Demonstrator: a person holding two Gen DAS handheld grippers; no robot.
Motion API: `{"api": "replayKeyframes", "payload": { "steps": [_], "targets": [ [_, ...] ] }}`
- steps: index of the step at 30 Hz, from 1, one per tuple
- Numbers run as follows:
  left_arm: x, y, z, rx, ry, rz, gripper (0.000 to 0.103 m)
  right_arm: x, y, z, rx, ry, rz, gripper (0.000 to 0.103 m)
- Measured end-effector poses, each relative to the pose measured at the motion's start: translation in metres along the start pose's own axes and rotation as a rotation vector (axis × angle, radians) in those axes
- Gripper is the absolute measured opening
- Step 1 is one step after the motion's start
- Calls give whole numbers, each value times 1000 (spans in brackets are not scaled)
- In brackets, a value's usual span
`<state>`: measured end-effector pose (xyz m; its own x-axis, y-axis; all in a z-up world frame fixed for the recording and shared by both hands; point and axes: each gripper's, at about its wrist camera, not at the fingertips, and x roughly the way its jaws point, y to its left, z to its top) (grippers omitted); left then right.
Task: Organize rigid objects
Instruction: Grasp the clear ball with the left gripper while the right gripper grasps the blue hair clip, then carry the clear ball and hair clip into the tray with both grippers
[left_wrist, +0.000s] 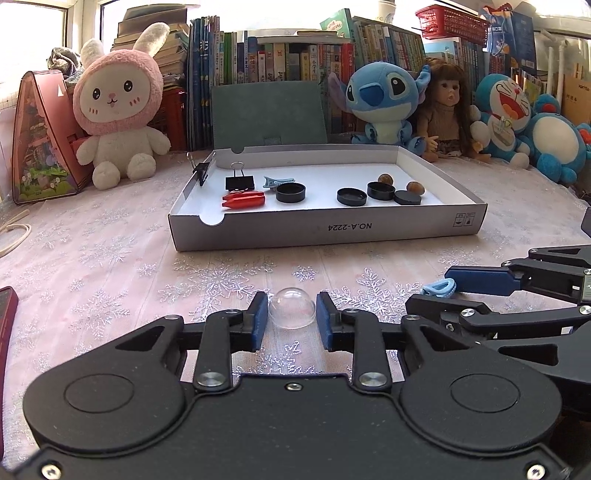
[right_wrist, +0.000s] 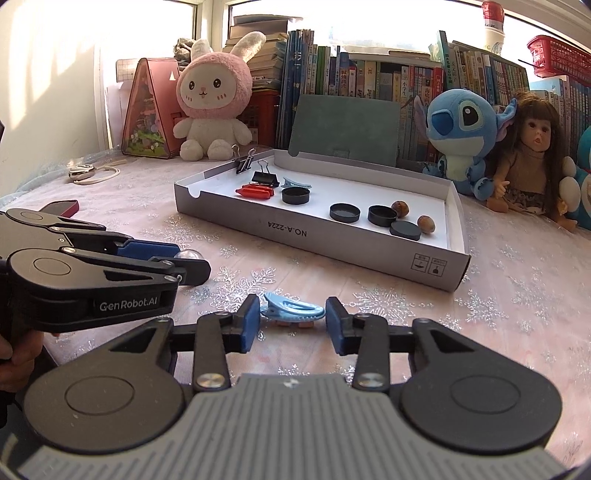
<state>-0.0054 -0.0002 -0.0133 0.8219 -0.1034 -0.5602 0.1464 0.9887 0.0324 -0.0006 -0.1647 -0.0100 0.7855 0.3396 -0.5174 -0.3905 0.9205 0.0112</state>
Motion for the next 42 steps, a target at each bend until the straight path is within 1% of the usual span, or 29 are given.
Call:
{"api": "replayKeyframes", "payload": {
  "steps": [5,10,14,22,26,34,38,42],
  "targets": [
    [-2,2,4,-18,11,-22,27,0,-1,1,7,-3,-10,45],
    [-5,4,11,-22,7,-22,27,-1,-5,6,28,-11,-22,45],
    [-4,10,22,-49,10,-34,26,0,-9,14,37,-18,-35,44],
    [-2,21,45,-82,-9,-51,26,2,-17,30,59,-42,-56,44],
    [1,22,55,-83,-13,-55,26,4,-22,38,73,-47,-60,44],
    [19,25,80,-92,-9,-63,26,14,-40,58,87,-33,-85,44],
    [37,31,98,-125,10,-90,26,24,-54,72,119,-14,-97,44],
    [59,36,117,-142,28,-93,26,39,-69,88,173,6,-104,44]
  ]
}}
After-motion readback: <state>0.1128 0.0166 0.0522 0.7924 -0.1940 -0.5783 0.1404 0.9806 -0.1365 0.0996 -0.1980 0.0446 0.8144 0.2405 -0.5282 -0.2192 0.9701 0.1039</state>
